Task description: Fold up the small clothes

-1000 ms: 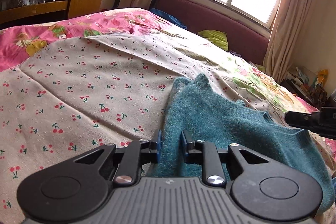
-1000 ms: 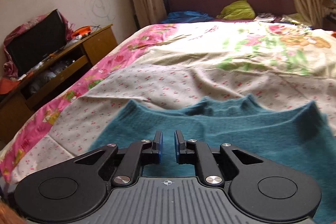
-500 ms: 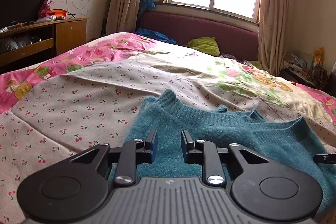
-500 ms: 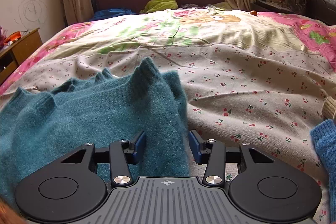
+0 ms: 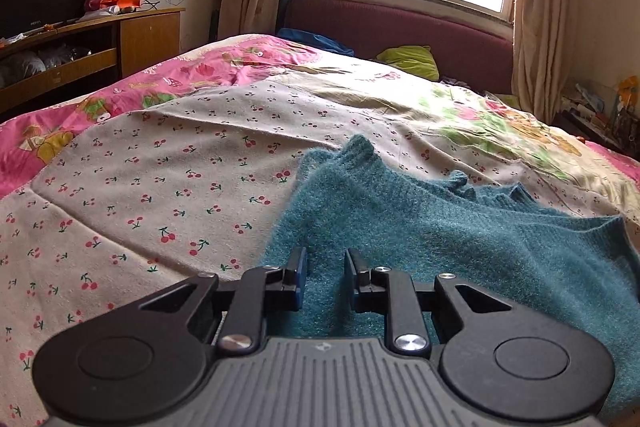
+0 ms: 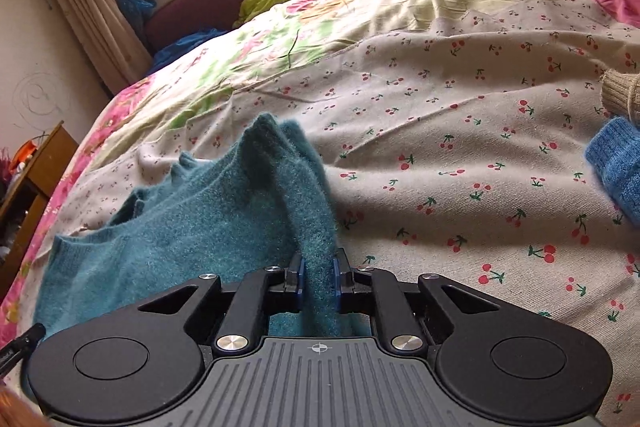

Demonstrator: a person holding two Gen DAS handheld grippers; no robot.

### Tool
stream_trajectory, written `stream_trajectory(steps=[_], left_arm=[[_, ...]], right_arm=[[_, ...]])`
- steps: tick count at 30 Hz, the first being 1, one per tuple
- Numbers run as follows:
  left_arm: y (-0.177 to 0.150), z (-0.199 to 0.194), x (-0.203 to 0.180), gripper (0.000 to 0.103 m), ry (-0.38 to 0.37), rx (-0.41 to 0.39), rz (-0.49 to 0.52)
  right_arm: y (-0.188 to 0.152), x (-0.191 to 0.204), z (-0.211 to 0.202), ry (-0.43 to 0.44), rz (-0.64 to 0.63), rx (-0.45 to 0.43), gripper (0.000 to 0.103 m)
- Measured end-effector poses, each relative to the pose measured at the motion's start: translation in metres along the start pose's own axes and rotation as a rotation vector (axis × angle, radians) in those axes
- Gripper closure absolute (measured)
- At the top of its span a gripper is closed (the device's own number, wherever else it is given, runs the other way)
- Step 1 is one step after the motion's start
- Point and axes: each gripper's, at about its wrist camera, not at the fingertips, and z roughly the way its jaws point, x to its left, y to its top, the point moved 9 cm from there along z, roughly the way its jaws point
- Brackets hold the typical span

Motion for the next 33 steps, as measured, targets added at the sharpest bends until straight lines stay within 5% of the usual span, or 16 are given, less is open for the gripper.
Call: stream_trajectory(steps=[8, 14, 18, 23, 25, 29, 33], left_arm=[[0.008, -0.022, 0.015, 0.066, -0.033, -0.056, -0.076], [0.019, -0.019, 0.024, 0.057, -0.03, -0.069, -0.101], [0.022, -0.013, 0.024, 0.051, -0.038, -0.075, -0.124], [0.012, -0.007, 0.027, 0.05, 0.01, -0.065, -0.049], [0.004, -0.002, 0.029, 0.05, 0.007, -0.033, -0.037], [-0.008, -0.001, 0.034, 0.045, 0.027, -0.025, 0.013], [-0.008, -0.004, 0.039, 0.045, 0.03, -0.018, -0.005]], right_arm=[[0.006, 0.019, -0.024, -0.037, -0.16, -0.071, 0.079], [0.016, 0.078, -0.023, 0.0, -0.4, -0.165, 0.064], [0.005, 0.137, 0.016, 0.139, -0.537, -0.059, 0.05], [-0.02, 0.176, 0.074, 0.145, -0.506, 0.097, 0.04], [-0.028, 0.181, 0.084, 0.088, -0.542, 0.065, 0.048], [-0.024, 0.181, 0.087, 0.033, -0.567, 0.032, 0.087], [-0.008, 0.173, 0.082, 0.039, -0.486, 0.02, 0.094]])
